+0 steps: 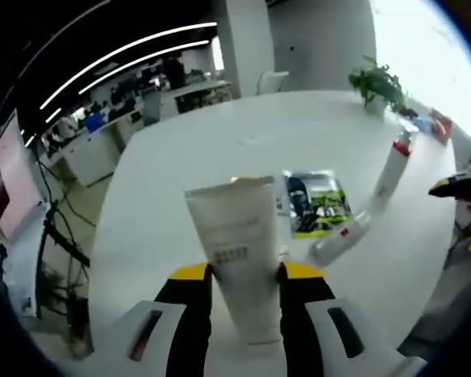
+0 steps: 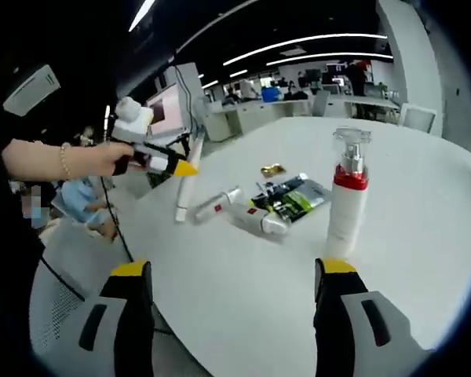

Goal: Arrange the skincare products in the storage area until every visible bottle or jar stands upright without overlapping.

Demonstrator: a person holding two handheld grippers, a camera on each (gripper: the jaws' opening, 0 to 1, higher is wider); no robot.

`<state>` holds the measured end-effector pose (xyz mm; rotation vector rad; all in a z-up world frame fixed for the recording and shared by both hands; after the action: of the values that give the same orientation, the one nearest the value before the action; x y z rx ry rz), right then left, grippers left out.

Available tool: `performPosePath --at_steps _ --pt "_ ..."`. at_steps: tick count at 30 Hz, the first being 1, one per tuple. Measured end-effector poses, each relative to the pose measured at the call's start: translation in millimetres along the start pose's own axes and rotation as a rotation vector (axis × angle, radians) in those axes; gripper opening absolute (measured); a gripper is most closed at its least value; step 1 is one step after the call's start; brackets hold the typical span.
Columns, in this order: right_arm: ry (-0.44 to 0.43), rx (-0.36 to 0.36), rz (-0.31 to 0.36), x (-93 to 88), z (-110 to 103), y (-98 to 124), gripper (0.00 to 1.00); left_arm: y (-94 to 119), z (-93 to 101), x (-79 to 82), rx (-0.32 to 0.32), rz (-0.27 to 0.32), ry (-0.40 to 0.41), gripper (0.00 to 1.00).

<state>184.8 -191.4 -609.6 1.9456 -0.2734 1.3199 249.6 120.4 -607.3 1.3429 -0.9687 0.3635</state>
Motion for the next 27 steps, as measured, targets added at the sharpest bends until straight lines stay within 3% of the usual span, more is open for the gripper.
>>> performPosePath --at_steps 4,11,15,22,27 --pt "-0.026 0.089 0.08 33.5 -19 -24 0.83 7 9.2 -4.6 0.005 0.022 -0.031 0.33" --pt "0.007 0.16 0.094 68.9 -43 -74 0.67 17 34.3 -3.2 -0.013 0.076 -0.014 0.33" --pt "0.047 0.187 0.071 75.1 -52 -89 0.61 17 47.0 -6.3 -0.019 0.089 -0.035 0.33" --pt "-0.028 0.169 0.057 75.9 -51 -115 0.5 22 65.2 -10.8 -0.031 0.118 -0.028 0.33" --pt "-0.045 0.193 0.042 75.7 -65 -123 0.43 26 79.5 -10.4 -0.056 0.134 -0.016 0.33"
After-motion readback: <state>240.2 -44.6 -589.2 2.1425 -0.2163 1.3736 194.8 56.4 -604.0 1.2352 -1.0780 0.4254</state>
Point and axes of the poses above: the point that each gripper's makers call its tool centre point, and the gripper's own axes: y roughly backward along the fingers, z roughly to its right, x roughly out of its top, the point moved 9 cm from there along y, roughly backward along the fingers, and after that the axes turned 4 degrees about -x, right-handed, at the moved point
